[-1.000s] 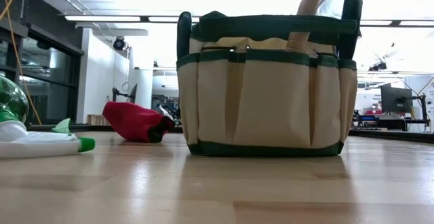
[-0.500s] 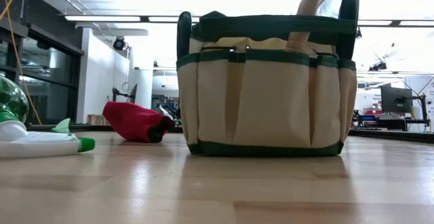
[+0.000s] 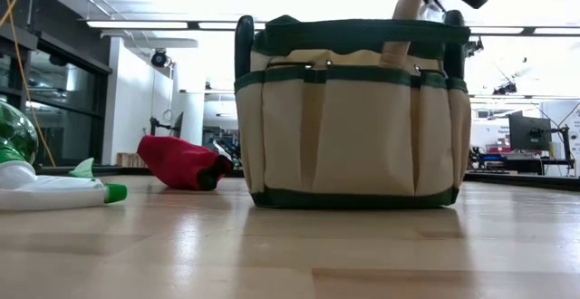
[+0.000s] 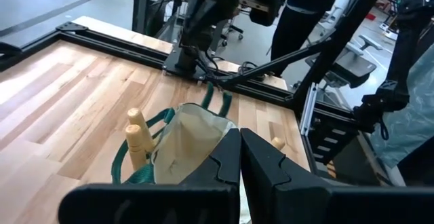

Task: Pick & Place Garden tools in Gardening bag
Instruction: Put the shear scissors into the gardening bag

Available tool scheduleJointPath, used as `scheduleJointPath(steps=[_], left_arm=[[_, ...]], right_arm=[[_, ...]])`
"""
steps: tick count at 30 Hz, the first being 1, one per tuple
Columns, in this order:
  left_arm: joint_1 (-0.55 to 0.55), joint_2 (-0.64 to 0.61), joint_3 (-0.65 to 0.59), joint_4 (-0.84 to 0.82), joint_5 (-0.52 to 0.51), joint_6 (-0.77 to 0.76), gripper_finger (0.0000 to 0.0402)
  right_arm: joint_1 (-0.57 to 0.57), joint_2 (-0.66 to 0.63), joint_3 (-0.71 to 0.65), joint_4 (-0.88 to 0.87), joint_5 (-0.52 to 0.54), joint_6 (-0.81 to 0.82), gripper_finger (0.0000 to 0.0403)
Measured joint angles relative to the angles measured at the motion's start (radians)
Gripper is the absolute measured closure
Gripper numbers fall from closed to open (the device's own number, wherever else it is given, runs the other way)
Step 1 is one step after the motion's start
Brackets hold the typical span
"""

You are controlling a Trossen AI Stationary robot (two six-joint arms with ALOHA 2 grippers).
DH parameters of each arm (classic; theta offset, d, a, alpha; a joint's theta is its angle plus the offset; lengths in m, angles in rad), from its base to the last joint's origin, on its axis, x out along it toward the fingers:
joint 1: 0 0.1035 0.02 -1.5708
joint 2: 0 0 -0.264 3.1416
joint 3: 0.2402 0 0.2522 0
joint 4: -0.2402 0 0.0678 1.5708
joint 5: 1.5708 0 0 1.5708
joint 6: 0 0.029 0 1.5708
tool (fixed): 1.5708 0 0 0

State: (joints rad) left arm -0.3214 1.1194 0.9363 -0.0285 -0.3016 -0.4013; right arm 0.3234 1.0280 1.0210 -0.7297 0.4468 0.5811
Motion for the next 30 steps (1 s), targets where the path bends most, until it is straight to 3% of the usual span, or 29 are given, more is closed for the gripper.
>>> scheduleJointPath(steps=[12, 26, 30], left_arm=[[0.0, 0.0, 0.0, -0.034, 0.033, -0.001, 0.0399], [0.0, 0.0, 0.0, -0.109, 0.032, 0.011, 0.0399], [0.0, 0.0, 0.0, -0.132, 0.077, 0.011, 0.0399]], right_arm=[[-0.002, 0.0, 0.0, -0.004, -0.13, 0.069, 0.0398], [-0.028, 0.0, 0.0, -0.051, -0.119, 0.185, 0.0398], [-0.027, 0.001, 0.0, -0.04, -0.129, 0.222, 0.0398]])
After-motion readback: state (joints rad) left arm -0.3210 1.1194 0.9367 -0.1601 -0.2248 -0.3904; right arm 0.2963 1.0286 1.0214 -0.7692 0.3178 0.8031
